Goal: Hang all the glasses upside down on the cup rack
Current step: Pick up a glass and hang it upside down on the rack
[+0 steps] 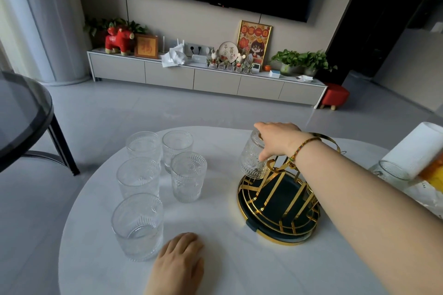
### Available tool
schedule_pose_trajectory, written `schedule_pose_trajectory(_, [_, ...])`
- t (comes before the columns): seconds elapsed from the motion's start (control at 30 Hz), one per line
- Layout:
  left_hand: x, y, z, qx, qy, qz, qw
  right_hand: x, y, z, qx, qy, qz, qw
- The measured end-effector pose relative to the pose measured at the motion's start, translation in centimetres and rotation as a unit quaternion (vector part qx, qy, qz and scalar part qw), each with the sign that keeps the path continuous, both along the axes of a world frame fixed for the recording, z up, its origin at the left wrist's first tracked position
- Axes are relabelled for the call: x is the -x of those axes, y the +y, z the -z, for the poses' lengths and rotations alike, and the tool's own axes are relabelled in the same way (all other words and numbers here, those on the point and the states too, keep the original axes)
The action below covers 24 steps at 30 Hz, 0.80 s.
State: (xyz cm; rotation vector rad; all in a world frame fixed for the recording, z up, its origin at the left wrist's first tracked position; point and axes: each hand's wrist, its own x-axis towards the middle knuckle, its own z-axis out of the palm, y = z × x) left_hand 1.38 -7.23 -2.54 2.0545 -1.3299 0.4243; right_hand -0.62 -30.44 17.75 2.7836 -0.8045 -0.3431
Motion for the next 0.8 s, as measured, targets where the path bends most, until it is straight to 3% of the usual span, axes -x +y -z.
schedule_pose_trajectory(0.33, [0.9, 1.1, -1.0, -0.085, 0.034, 0.014, 0.996, 3.7, 3.2, -1.3, -0.026, -0.180, -0.055, 0.982])
schedule_pose_trajectory(0.57, [1.6, 6.3, -1.5, -0.037, 0.053, -0.052, 0.997, 6.7, 9.5, 3.2, -0.165, -0.449, -0.113, 0.871])
schedule_pose_trajectory(0.7, [2.4, 9.1, -1.4, -0.040, 0.074, -0.150, 0.985, 5.6, 13.7, 9.3, -0.333, -0.456, -0.045, 0.824])
schedule_pose_trajectory(0.8, [2.2, 10.3, -1.1, -0.077, 0.141, -0.247, 0.956, 4.2, 16.9, 13.4, -0.455, -0.418, 0.009, 0.786])
